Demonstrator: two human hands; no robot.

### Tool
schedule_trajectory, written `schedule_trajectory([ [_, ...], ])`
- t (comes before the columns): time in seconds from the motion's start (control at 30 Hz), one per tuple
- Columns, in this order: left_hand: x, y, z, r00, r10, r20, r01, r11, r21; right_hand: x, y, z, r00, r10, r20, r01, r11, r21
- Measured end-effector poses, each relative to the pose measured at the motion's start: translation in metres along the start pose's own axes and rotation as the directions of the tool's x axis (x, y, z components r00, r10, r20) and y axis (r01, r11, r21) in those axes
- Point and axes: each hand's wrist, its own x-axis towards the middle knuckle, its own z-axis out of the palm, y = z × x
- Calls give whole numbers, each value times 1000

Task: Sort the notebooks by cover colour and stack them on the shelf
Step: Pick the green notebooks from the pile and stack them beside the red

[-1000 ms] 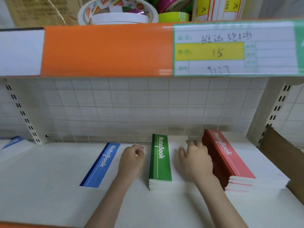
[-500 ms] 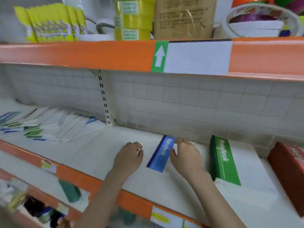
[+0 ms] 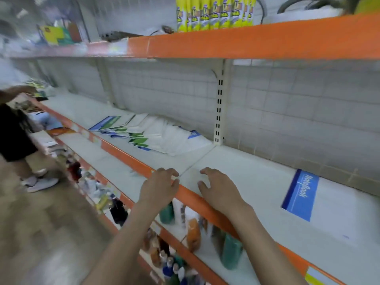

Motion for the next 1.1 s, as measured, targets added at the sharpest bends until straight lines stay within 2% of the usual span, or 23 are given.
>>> schedule_trajectory([
  [0.17,-6,-58,-26,1000,-31,-4,31,999,40,21,-49,43,997,-75,30,74,997,35],
  [0.63,-20,-197,-72,953,-290,-85,296,953,66,83,-160,144,932,-322,166,315,947,64],
  [0.83,25,-249,-93,941,-312,-131,322,945,65,143,-201,179,913,-369,171,362,929,71],
  [1.1,114,-313,-117,953,-284,-105,292,954,70,241,-243,213,932,-333,145,327,943,66],
])
